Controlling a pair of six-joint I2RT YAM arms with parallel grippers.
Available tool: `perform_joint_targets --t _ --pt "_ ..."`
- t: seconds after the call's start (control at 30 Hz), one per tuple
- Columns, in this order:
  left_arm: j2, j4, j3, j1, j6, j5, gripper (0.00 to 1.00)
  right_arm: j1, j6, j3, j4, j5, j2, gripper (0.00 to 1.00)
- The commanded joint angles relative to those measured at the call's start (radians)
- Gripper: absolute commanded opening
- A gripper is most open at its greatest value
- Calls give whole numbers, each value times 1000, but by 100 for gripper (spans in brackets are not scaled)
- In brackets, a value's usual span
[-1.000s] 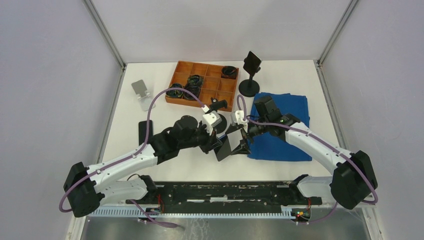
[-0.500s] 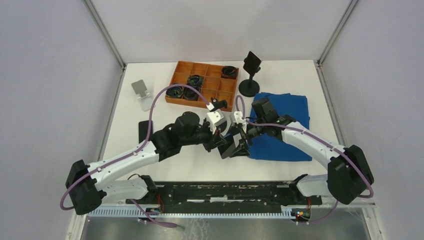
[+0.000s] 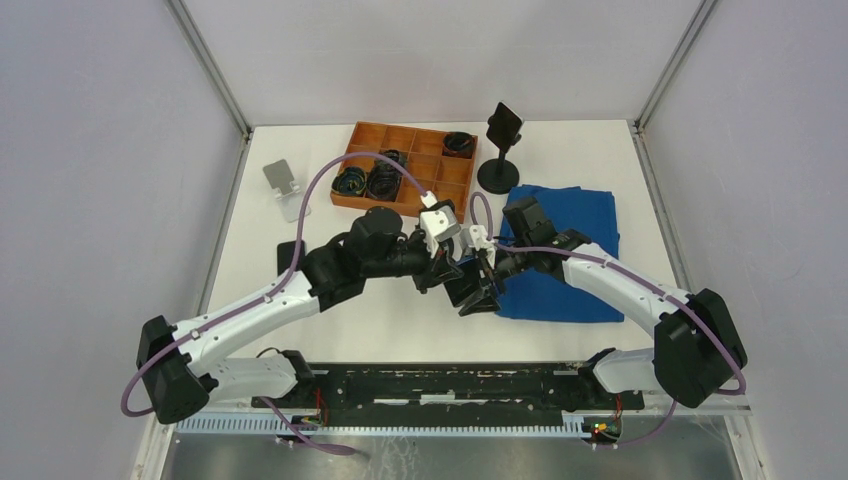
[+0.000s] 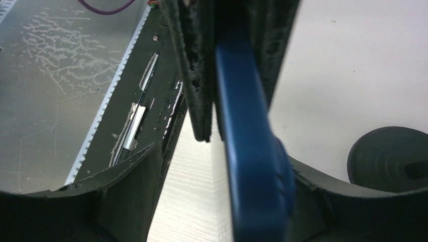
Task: Place the phone on the phone stand
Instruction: Pick up the phone at the center of the board, then install the phone on the phone stand.
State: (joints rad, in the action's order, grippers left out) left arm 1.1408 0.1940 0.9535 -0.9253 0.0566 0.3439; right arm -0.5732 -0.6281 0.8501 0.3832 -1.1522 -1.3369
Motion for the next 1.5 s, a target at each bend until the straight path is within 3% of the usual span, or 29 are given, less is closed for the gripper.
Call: perform_joint_targets --t 0.0,0.57,1.0,1.23,1.47 --pt "29 29 120 -4 -94 84 2 5 -98 38 67 -67 24 77" --pt "53 108 208 -4 -140 94 2 30 -112 46 73 -38 48 79" --pt "33 240 310 7 -267 -70 2 102 -177 59 116 27 107 97" --pt "47 251 452 104 -323 -84 2 149 -98 39 8 172 165 98" --pt "161 304 650 205 -292 16 2 151 79 32 -251 410 219 98"
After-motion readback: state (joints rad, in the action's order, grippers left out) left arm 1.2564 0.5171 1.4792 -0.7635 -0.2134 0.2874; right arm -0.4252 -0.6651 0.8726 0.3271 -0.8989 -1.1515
